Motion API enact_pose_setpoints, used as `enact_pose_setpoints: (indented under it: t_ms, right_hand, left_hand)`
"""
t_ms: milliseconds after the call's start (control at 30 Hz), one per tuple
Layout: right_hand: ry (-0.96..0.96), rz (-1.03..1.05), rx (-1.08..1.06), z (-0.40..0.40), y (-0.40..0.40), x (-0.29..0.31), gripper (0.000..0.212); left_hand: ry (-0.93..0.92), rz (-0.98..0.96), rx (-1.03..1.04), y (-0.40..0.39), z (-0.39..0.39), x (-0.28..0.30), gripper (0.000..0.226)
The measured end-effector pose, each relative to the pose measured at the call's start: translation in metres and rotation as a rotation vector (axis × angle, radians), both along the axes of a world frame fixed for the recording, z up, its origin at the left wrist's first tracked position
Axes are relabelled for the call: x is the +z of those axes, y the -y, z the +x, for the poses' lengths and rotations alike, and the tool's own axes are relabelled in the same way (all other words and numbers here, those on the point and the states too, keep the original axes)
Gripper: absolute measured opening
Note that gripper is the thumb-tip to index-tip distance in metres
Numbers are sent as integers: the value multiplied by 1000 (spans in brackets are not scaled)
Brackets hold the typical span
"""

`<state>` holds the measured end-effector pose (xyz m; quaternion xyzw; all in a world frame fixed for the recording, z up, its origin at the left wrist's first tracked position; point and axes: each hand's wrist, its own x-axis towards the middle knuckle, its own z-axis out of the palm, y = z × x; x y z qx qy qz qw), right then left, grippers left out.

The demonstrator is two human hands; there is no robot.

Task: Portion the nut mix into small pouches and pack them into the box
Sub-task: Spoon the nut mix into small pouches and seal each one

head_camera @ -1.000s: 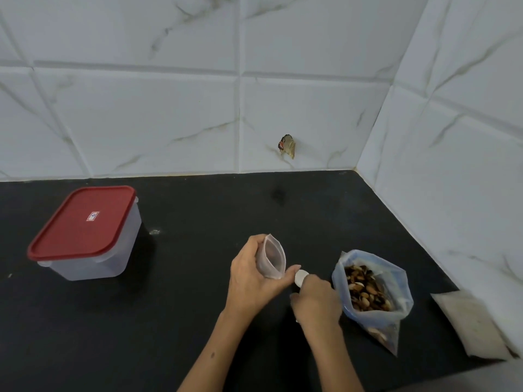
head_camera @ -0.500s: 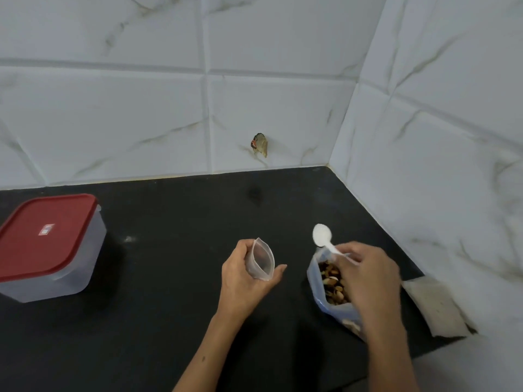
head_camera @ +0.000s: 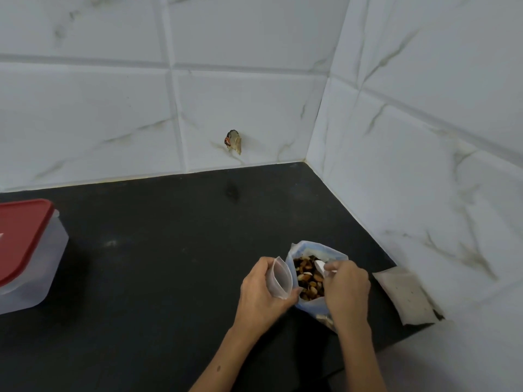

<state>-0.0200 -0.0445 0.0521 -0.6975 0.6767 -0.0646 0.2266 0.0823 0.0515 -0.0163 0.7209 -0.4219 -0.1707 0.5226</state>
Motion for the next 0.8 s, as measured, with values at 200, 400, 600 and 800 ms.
enact_pose_setpoints:
  t_ms: [200,400,600,800]
  right_hand:
    - [103,-42,46,-10,11,-13,17]
    - [175,10,27,-8,19,-26,11]
    - [380,317,-124,-17,31,-25,8]
    - [543,437,-217,-19,29,-26,8]
  left_hand:
    - [-102,31,3,5,-9,-5,45]
    - [-166,29,2,6,-11,-10,41]
    - [-171,30,-22,6,-10,-10,47]
    - [-161,36,-32,7,-9,-9,45]
